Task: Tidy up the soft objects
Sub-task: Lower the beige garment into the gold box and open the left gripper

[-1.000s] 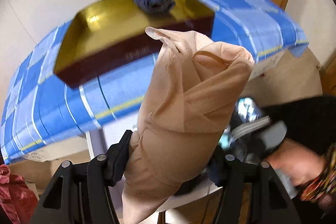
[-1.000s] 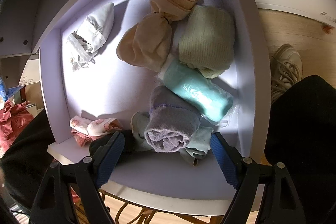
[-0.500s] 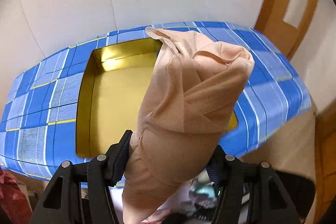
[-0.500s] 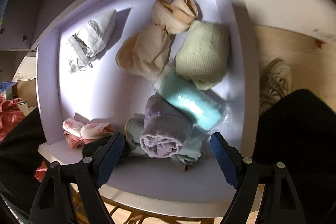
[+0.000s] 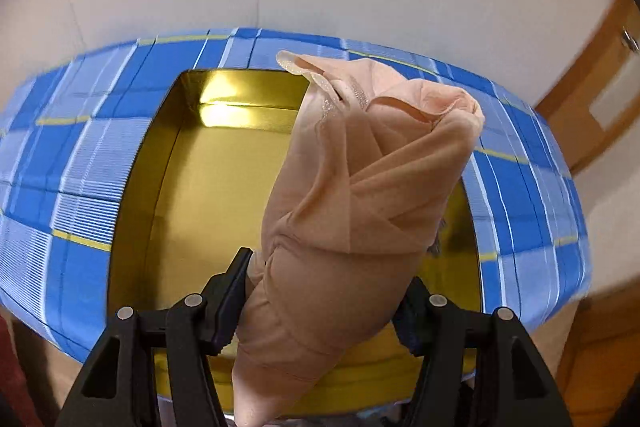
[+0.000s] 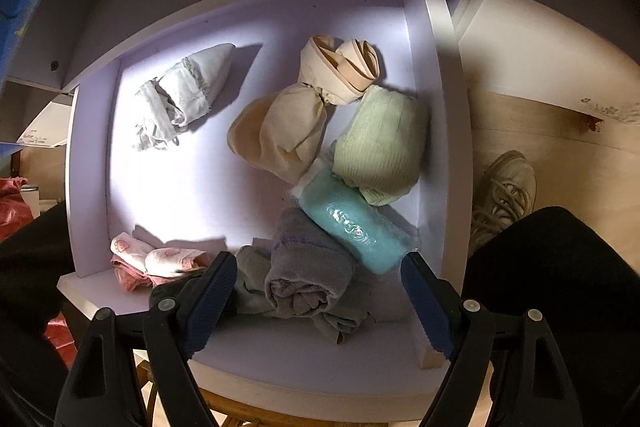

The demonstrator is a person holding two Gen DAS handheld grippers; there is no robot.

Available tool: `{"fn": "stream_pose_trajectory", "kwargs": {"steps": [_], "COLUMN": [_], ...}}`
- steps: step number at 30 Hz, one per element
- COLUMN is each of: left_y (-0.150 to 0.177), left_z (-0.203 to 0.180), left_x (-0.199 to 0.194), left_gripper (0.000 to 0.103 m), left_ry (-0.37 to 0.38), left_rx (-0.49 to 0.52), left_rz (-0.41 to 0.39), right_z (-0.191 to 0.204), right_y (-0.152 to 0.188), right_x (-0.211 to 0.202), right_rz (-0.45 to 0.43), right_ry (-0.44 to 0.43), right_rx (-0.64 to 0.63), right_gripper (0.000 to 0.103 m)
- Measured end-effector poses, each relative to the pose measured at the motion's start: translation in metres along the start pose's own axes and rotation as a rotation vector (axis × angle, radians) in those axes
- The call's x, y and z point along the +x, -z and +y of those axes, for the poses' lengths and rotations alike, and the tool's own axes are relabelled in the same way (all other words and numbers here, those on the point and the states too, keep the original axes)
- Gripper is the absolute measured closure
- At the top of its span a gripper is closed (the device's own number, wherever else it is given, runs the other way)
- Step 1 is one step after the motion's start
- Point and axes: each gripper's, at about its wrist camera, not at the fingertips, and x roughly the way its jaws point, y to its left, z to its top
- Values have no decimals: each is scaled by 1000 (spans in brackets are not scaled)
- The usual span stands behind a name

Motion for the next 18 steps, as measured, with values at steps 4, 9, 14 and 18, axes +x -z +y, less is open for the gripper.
{"fn": "stream_pose_trajectory", "kwargs": {"steps": [4,9,14,18], "left_y": [-14,-27,-39,-48], "left_z": [6,12,17,12], "left_x": [18,38,54,63], "left_gripper": [40,40,39,35], "left_ry": [2,-8,44,37], "left_rx": [-60,-118,-212,-213], "left_rz": [11,33,57,66], "right_z": [0,0,0,1], "right_y": [0,1,1,1], "right_x": [-1,-1,0,-1], "right_rz": [0,8,12,14], "right_ry": [-13,-37,-45,-58], "right_rx": [1,3,7,6], "right_gripper": [18,18,18,18]}}
